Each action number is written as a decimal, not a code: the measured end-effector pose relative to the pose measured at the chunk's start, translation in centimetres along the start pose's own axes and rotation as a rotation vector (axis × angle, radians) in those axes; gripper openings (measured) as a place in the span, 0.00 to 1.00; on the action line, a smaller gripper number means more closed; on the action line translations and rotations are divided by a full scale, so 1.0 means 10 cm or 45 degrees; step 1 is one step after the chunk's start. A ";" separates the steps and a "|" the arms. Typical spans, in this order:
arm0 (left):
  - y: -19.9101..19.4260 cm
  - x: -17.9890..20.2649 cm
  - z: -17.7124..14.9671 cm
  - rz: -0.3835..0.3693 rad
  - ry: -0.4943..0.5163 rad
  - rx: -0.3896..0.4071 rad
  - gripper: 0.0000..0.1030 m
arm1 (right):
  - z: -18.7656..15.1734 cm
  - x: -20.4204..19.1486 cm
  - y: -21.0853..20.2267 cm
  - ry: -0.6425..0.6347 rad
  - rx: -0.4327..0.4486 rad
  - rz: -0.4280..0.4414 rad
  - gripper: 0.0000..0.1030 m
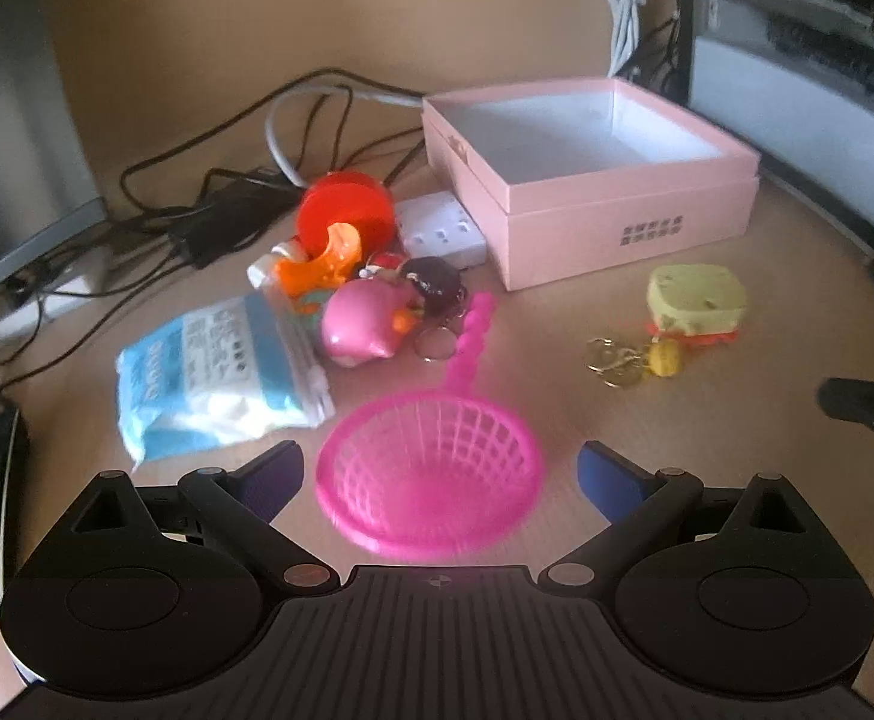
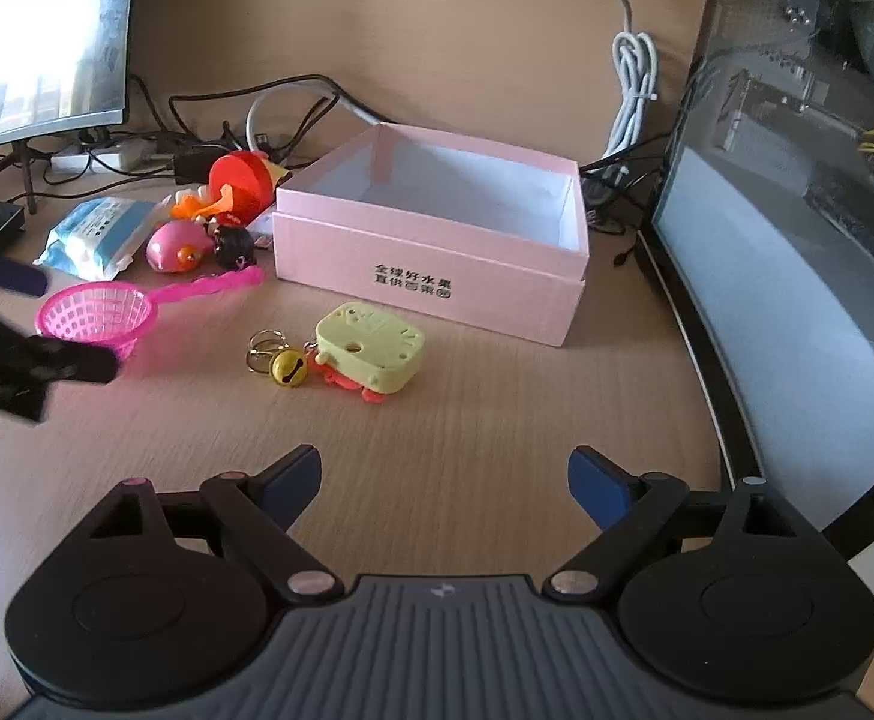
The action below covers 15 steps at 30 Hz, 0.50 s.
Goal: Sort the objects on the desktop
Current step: 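Grasp the pink net with the left tool while the right tool grasps the yellow cheese toy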
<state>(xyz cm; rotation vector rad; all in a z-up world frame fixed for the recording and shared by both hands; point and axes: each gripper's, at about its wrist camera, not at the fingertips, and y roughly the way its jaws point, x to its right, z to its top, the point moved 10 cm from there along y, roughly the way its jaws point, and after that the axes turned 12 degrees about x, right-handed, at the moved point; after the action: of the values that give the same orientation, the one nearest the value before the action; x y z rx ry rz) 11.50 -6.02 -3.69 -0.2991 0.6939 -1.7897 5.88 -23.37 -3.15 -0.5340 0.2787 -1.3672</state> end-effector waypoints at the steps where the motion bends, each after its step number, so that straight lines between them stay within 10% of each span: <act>1: 0.07 0.00 0.00 0.004 -0.002 -0.020 0.98 | 0.01 -0.01 0.01 -0.004 0.002 0.010 0.87; 9: 0.20 -0.03 -0.02 0.019 -0.039 -0.083 0.85 | 0.26 -0.06 0.21 -0.052 0.088 0.096 0.86; 15: -0.13 -0.11 -0.06 0.031 -0.157 -0.066 0.85 | 0.20 -0.12 0.63 -0.089 0.010 0.197 0.64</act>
<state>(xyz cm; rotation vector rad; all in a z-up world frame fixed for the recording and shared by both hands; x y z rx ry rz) 10.54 -4.61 -3.25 -0.4305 0.6542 -1.7162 12.01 -21.14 -4.80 -0.5414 0.2526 -1.1970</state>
